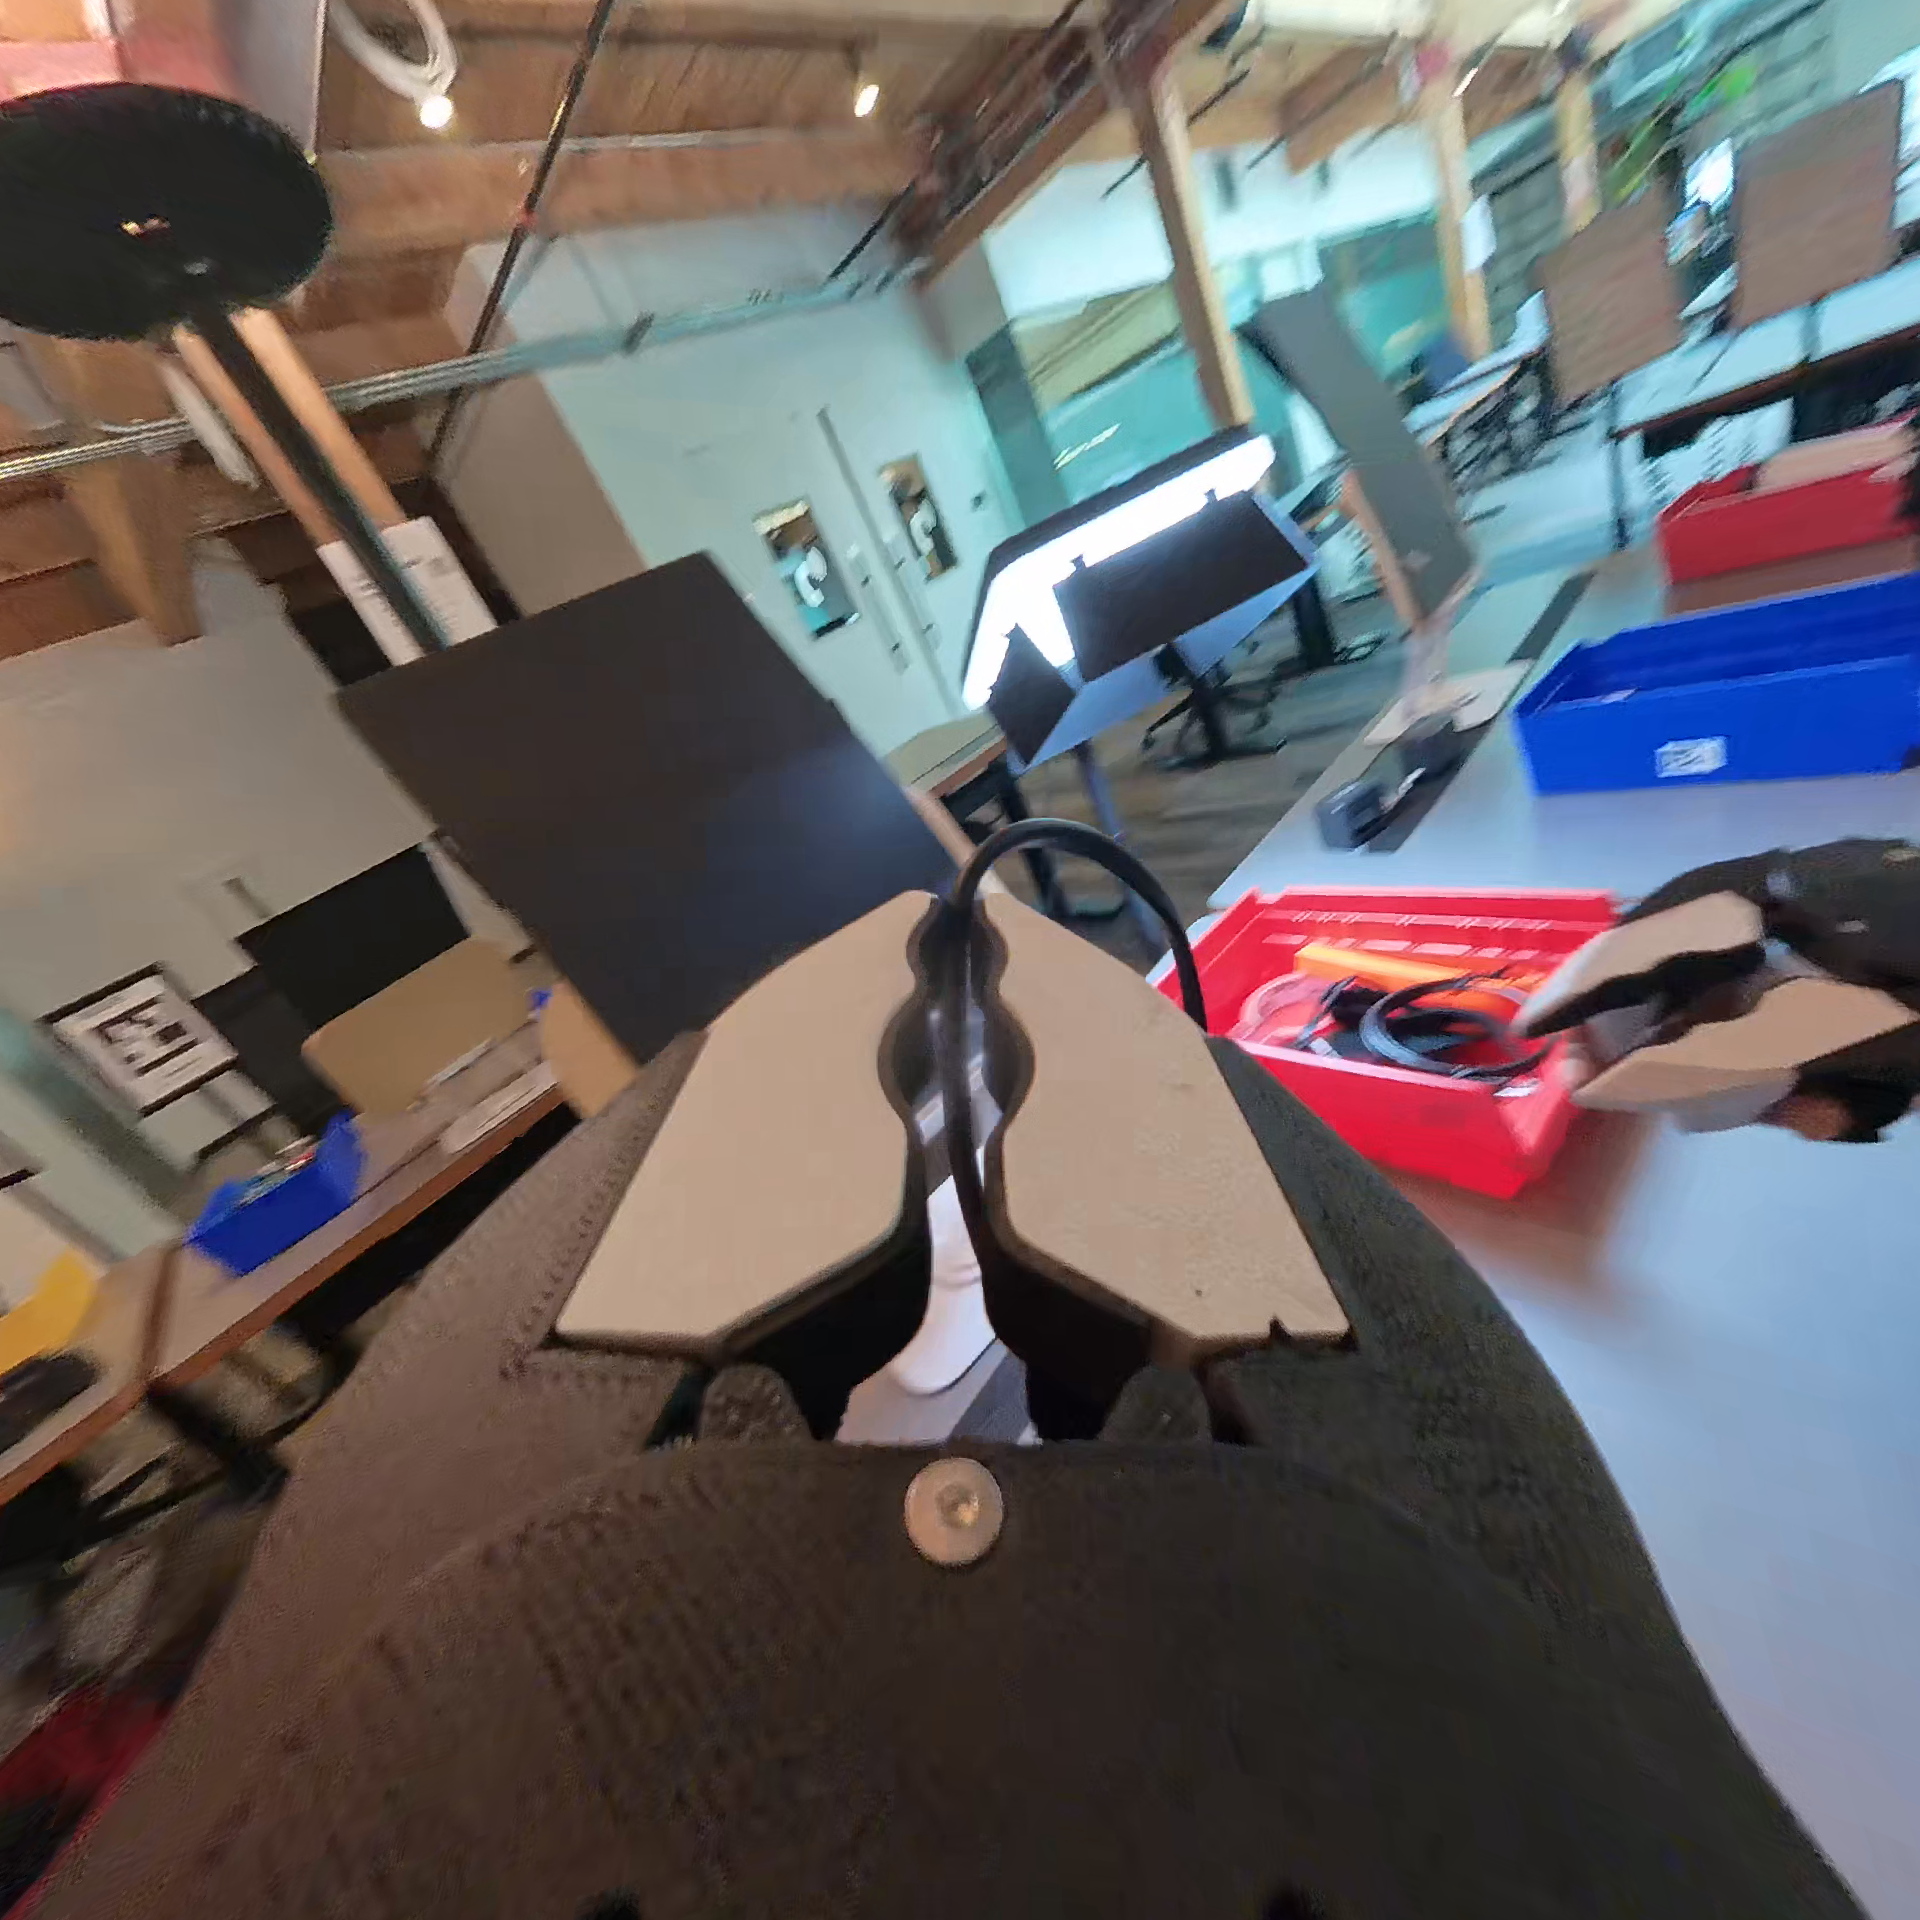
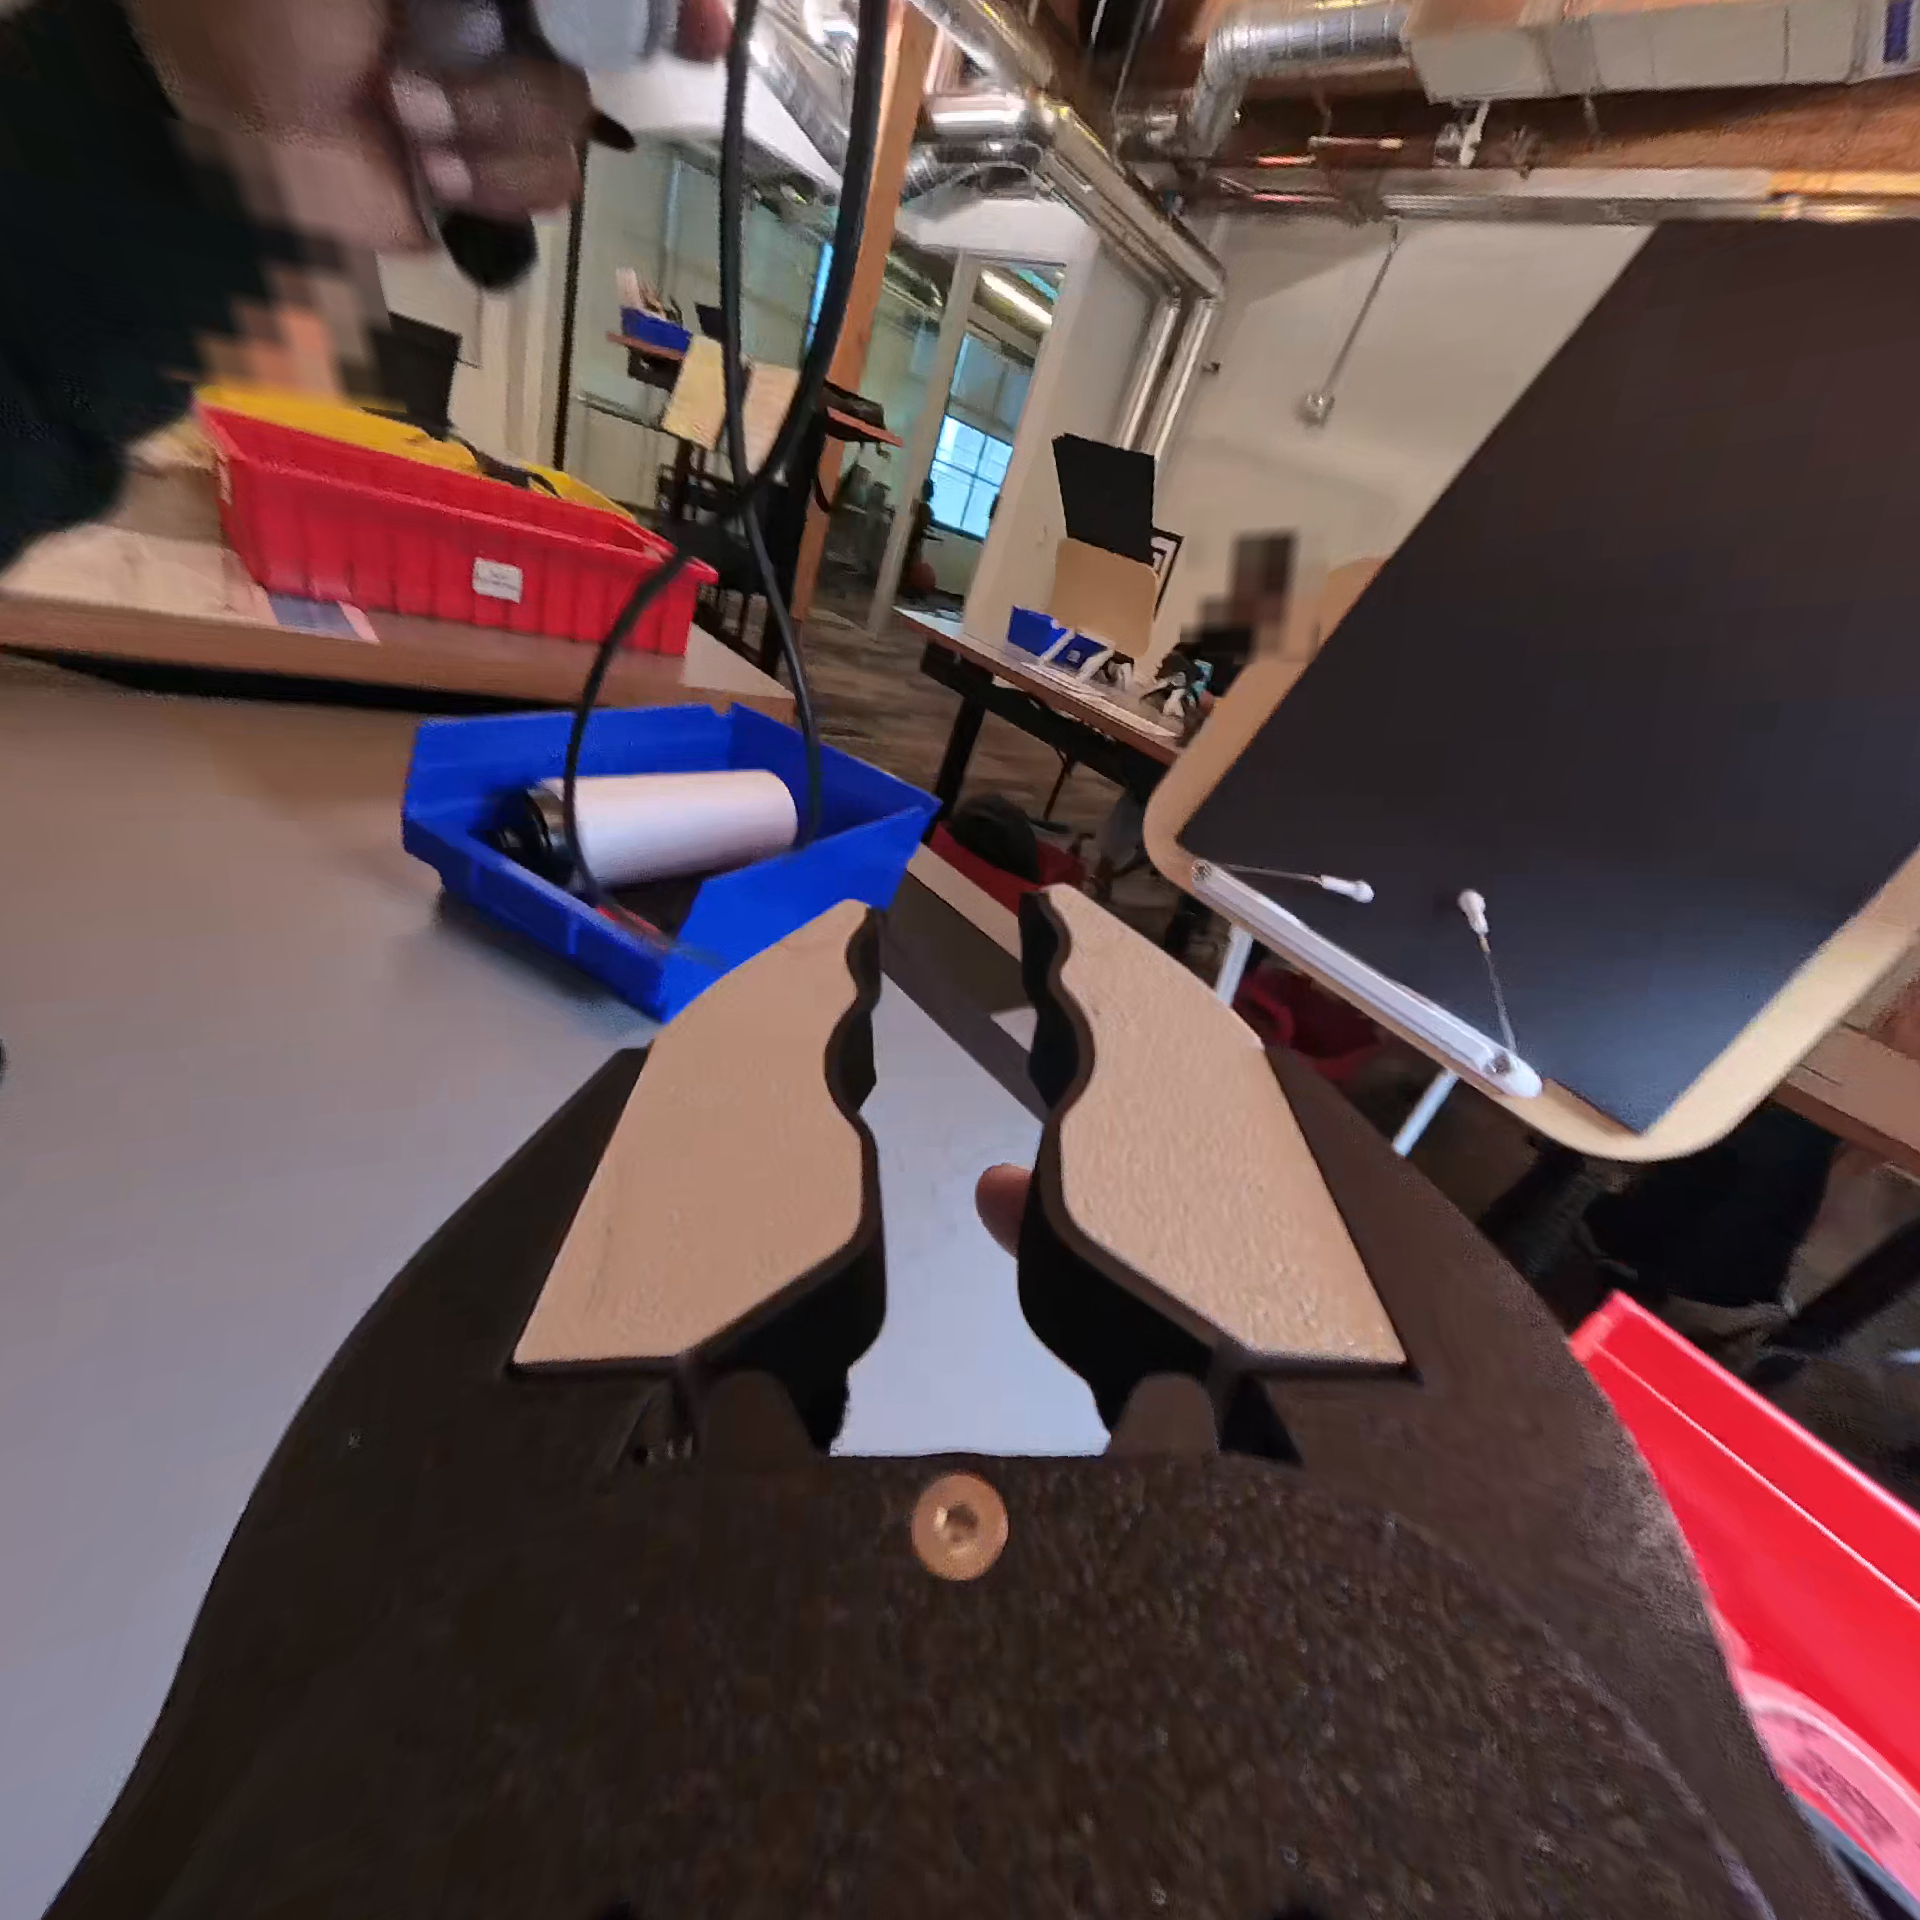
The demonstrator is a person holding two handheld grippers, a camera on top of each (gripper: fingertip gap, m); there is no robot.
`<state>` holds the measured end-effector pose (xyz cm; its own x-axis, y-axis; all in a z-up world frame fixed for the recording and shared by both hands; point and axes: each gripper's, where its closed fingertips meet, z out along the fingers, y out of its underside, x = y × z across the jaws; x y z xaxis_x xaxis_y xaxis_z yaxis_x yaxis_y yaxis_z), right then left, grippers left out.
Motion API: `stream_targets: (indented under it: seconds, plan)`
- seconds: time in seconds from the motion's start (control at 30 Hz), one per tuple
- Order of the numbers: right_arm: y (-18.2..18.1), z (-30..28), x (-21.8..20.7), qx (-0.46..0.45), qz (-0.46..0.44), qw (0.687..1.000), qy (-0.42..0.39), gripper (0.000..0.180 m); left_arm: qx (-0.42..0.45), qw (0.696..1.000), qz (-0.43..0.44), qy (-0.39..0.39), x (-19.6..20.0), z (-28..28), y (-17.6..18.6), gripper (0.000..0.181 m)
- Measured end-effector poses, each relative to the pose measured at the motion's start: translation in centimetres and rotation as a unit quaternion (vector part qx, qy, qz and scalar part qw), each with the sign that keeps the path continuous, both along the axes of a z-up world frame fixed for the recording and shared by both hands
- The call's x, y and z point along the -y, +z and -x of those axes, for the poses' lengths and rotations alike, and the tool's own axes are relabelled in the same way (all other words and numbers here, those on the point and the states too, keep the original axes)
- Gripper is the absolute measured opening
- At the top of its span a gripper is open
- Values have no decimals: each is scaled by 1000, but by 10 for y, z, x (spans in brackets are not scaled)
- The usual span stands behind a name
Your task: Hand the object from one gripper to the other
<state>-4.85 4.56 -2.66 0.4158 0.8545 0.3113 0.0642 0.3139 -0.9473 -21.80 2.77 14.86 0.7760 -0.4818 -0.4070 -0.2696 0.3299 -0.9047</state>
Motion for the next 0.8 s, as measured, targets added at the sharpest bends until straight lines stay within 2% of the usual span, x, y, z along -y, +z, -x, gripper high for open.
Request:
stream_targets:
  seconds: [0.1,0.17,0.27,0.4,0.5,0.6,0.8]
  plan:
    - [13,25,6,13,27,999,34,40,30,998,10,-57,3,-36,-18,4]
    - [12,44,14,28,58,996,66,54,36,996,18,-85,5,-60,-35,4]
    - [0,68,25,53,90,988,114,61,47,988,37,-143,11,-93,-62,4]
    - [-36,76,43,148,82,966,193,57,67,969,66,-229,23,-116,-92,4]
    - [-48,64,47,190,57,957,211,55,59,962,100,-247,20,-115,-109,4]
    - [-34,52,49,165,55,957,231,55,64,953,106,-275,25,-111,-112,4]
    - [3,31,42,90,73,968,222,44,31,961,120,-249,19,-112,-126,4]
